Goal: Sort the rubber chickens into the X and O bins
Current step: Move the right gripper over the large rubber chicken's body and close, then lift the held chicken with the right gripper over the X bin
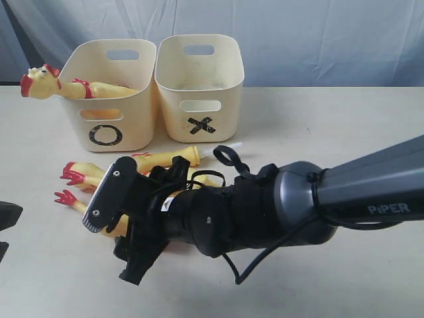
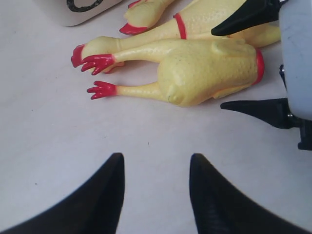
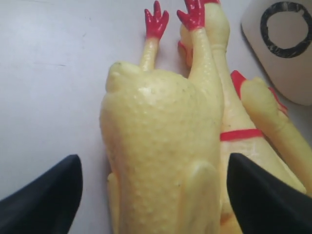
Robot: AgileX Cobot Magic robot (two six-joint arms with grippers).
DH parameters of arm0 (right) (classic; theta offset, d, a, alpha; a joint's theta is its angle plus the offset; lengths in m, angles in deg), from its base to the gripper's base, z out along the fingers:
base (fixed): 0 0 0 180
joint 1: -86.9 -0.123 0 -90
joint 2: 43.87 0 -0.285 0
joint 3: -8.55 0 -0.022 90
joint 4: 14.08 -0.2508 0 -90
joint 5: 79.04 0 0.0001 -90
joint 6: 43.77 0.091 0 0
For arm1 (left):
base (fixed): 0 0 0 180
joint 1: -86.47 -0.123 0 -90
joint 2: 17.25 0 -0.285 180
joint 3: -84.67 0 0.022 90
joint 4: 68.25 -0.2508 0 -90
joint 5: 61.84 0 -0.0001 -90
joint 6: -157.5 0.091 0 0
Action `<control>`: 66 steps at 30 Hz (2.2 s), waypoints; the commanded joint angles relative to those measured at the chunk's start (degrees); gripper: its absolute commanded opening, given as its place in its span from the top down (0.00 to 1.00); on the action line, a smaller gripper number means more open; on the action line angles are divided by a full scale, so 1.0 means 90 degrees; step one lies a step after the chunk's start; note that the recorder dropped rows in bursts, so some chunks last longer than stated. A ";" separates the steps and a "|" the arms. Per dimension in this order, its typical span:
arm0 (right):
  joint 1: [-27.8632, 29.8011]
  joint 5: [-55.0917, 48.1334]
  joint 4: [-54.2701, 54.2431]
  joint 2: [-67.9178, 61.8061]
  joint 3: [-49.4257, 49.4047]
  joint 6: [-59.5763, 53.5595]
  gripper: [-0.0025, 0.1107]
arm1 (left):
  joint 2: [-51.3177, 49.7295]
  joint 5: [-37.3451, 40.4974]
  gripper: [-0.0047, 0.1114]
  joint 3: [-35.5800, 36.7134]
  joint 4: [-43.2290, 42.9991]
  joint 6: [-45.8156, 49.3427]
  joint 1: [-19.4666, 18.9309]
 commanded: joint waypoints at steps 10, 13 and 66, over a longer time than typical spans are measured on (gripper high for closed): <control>-0.0006 0.0291 -0.0004 -0.0421 0.0045 -0.0194 0.35 | 0.0028 -0.0020 0.61 0.0013 -0.0001 -0.0040 0.0018; -0.0006 0.0291 -0.0004 -0.0419 0.0045 -0.0194 0.42 | 0.0028 -0.0020 0.61 0.0013 -0.0001 -0.0040 0.0018; 0.2605 0.2084 0.1774 0.1180 0.0796 0.4181 0.99 | 0.0028 -0.0043 0.61 0.0013 0.0022 -0.0040 0.0018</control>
